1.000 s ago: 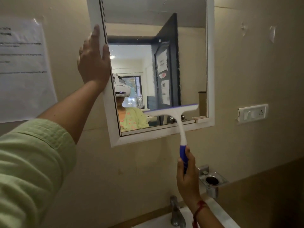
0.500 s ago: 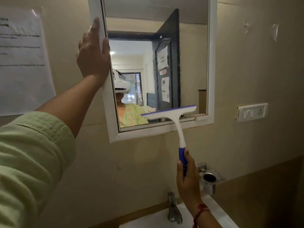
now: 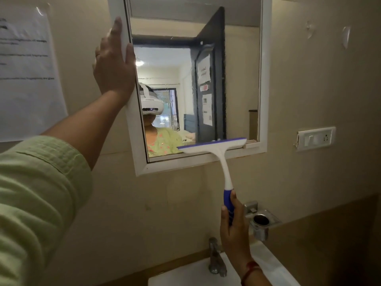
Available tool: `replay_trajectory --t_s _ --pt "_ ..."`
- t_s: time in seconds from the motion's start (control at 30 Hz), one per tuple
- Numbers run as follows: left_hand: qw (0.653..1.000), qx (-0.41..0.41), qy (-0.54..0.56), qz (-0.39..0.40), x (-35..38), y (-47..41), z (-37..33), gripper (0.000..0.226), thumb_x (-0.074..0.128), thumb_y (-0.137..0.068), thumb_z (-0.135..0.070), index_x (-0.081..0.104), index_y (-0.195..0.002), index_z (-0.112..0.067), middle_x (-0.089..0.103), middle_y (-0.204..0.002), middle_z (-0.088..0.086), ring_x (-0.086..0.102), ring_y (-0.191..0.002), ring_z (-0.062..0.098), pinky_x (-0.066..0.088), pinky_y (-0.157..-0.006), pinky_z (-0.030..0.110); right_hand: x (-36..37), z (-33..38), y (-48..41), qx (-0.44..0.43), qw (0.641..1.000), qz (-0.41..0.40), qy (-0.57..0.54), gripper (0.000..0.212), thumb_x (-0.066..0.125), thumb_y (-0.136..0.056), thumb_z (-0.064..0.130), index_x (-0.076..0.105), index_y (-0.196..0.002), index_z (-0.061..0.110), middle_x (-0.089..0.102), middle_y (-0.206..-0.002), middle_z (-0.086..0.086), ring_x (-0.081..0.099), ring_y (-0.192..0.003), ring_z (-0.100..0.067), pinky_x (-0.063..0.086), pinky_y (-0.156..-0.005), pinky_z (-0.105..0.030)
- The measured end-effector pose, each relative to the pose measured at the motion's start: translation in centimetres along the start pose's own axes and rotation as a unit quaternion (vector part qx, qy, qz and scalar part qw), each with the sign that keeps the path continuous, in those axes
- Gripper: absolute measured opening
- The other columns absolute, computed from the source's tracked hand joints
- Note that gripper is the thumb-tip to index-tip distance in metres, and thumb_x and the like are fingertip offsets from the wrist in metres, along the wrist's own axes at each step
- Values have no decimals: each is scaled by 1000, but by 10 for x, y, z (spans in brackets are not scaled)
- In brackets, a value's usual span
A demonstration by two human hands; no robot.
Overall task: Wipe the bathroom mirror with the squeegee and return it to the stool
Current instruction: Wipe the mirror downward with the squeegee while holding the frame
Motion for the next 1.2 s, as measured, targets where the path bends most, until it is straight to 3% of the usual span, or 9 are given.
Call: replay_trajectory --t_s 0.1,0.27,0.43,0.63,0.7,0.83,1.0,1.1,1.2 --pt "1000 -3 -4 0 0 0 0 52 30 -96 -38 22 -146 -29 46 -140 4 45 -123 24 40 -96 36 -1 3 -2 8 1000 -3 -15 46 39 -90 35 28 -134 42 51 -101 23 55 -89 4 45 -71 -4" --pt "1000 -4 -2 -1 0 0 0 52 30 -96 -38 22 -146 -30 46 -140 5 45 -124 24 40 -97 35 -5 21 -31 -1 999 -13 -40 44 37 -91 38 28 -135 39 53 -83 10 52 -62 -6 47 -53 -13" --pt "1000 -7 0 0 0 -1 1 52 30 -95 -39 23 -146 -31 46 -139 6 45 -124 25 40 -97 36 -5 8 -10 9 1000 -11 -17 48 37 -91 38 28 -138 35 53 -92 17 55 -74 -3 49 -60 -14" --pt "1000 -8 -10 0 -2 1 -1 52 29 -96 -40 23 -146 -29 48 -137 5 47 -122 23 40 -95 33 -9 17 0 1 1000 -2 -9 44 37 -90 41 25 -130 54 52 -98 23 56 -80 -2 49 -63 -15" --pt "1000 -9 -12 3 -4 1 -2 52 30 -96 -39 23 -146 -29 48 -137 5 47 -121 24 40 -95 34 -14 29 -8 -18 1000 -9 -24 44 38 -93 40 25 -131 57 54 -98 18 56 -73 -5 49 -61 -14" --pt "1000 -17 -4 12 -4 2 -3 52 31 -96 -38 23 -146 -29 47 -139 7 46 -123 27 40 -96 38 -21 53 -33 -61 997 -24 -50 38 39 -96 41 31 -133 43 53 -85 10 54 -62 -5 45 -53 -9" --pt "1000 -8 -3 3 -3 2 -3 52 31 -96 -39 24 -146 -30 49 -136 10 47 -120 30 41 -94 42 -22 93 -65 -109 993 -7 -51 39 38 -93 38 27 -126 54 51 -77 6 51 -57 -7 42 -49 -10" --pt "1000 -5 -2 6 -2 2 -2 52 32 -95 -39 25 -145 -29 50 -134 13 49 -117 34 42 -92 46 -25 128 -93 -153 985 -26 -70 38 39 -97 38 28 -130 53 52 -78 14 51 -57 -7 42 -50 -11" --pt "1000 1 1 7 -3 3 -3 51 34 -95 -38 26 -144 -29 51 -132 15 49 -114 36 42 -90 48 -35 158 -144 -198 976 -69 -62 39 40 -98 32 32 -136 35 52 -91 24 54 -66 -1 46 -53 -12"
Point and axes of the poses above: each hand's wrist, its own y-axis away from the middle knuckle, its own x-axis out of the palm, z = x × y, the point moved 7 cm from there along -y, towards the middle knuckle
